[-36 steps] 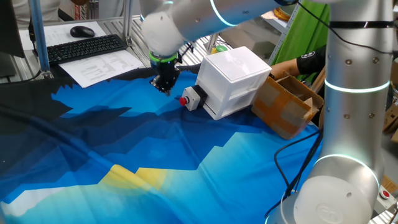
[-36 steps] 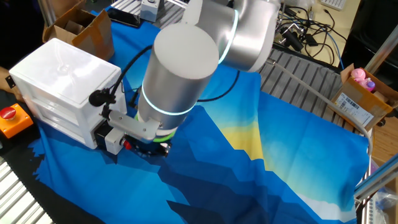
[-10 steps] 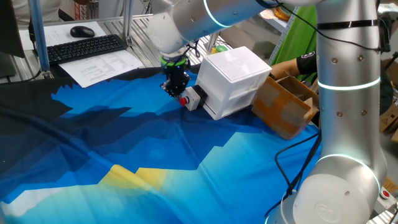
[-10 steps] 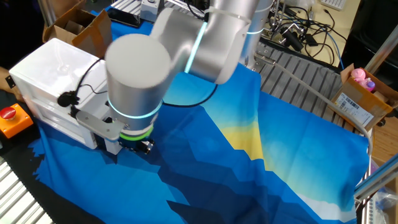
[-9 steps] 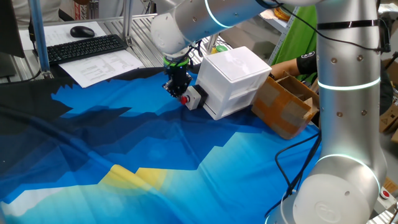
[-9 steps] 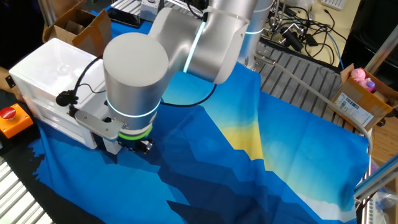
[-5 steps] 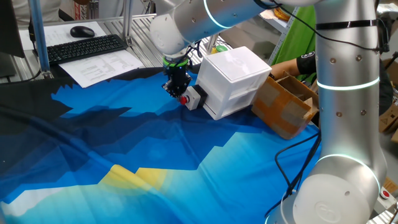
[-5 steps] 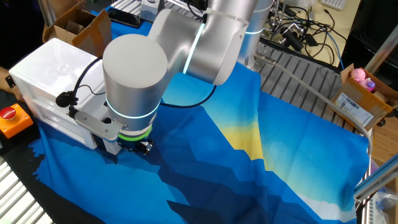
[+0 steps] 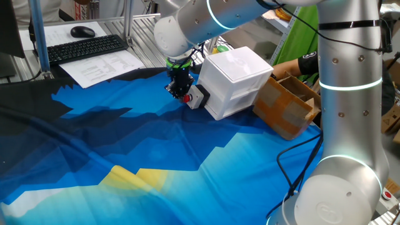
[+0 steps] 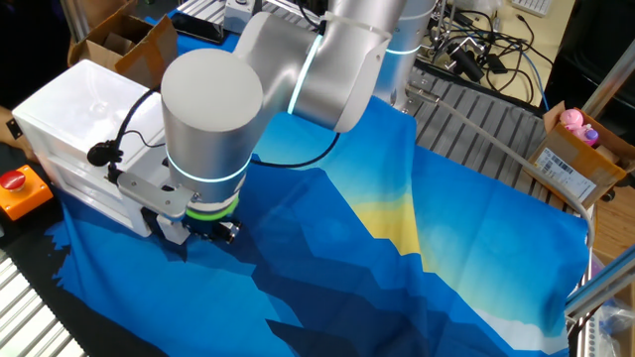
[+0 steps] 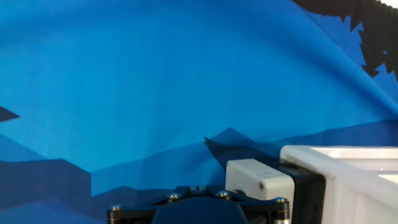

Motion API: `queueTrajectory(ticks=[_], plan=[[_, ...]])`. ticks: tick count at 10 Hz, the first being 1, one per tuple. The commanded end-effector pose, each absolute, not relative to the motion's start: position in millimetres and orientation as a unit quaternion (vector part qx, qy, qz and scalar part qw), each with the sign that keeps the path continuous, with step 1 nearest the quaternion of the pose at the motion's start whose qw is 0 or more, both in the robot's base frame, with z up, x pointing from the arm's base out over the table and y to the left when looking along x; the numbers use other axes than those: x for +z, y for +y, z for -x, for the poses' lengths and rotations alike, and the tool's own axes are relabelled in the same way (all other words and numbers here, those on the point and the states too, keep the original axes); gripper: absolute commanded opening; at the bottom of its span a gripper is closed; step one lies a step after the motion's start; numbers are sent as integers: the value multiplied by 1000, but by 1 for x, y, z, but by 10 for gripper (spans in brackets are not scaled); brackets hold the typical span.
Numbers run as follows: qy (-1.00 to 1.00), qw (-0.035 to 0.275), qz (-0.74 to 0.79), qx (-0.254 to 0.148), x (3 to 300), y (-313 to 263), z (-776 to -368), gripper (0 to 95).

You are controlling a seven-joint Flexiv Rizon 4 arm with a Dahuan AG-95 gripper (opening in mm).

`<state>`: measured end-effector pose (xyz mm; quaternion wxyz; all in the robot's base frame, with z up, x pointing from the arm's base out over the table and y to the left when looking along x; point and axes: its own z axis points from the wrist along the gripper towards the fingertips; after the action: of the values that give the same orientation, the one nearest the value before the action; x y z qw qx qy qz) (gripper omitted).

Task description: Press the button horizontally

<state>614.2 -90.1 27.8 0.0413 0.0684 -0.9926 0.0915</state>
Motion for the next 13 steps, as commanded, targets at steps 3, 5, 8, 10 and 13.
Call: queueTrajectory(ticks=[3, 5, 8, 10, 13], plan=[[-994, 42, -66, 83, 27, -95, -614, 0], [-994, 41, -71, 78, 24, -103, -613, 0], [-998, 37, -45, 28, 23, -105, -613, 0], [-999, 39, 1, 11, 34, -68, -616, 0], [-999, 43, 10, 18, 49, -31, -614, 0]])
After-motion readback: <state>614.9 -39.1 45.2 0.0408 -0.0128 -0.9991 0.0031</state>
